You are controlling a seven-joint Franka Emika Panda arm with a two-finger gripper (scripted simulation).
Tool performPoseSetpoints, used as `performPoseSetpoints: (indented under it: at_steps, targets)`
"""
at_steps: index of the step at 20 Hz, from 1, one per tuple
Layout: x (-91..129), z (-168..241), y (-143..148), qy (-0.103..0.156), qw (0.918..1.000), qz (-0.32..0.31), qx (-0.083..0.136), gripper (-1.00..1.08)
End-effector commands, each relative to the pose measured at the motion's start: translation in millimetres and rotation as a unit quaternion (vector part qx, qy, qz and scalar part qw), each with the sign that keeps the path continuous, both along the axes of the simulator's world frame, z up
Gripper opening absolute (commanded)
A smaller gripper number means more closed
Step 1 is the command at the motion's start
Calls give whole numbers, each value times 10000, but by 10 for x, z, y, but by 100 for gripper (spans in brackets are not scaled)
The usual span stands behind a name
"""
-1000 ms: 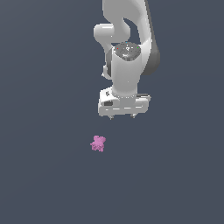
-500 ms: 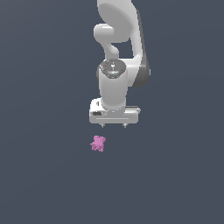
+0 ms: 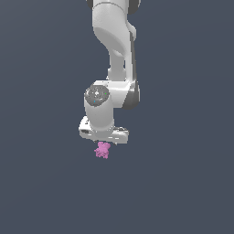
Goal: Pick up the object and move it to a goal position.
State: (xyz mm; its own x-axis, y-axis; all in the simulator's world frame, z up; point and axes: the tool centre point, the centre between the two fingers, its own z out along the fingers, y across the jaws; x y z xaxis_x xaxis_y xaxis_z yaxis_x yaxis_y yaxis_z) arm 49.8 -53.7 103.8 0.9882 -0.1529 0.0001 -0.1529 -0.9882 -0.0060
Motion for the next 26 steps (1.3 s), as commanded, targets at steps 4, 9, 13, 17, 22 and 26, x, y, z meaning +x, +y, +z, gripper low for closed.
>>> performPoseSetpoints:
  at_steps: [4,9,13,17,22,26]
  targets:
    - [50,-152,-165,4,9998,-180,-26,100]
    - [47,-169,-180,11,9998,-193,-28,100]
    - [46,-260,-178,11,9998,-193,-28,100]
    - [41,-463,-183,8,9998,-199,-29,100]
    - [41,-655,-188,6,9998,-206,-30,100]
    - [54,-674,-189,6,9998,-206,-30,100]
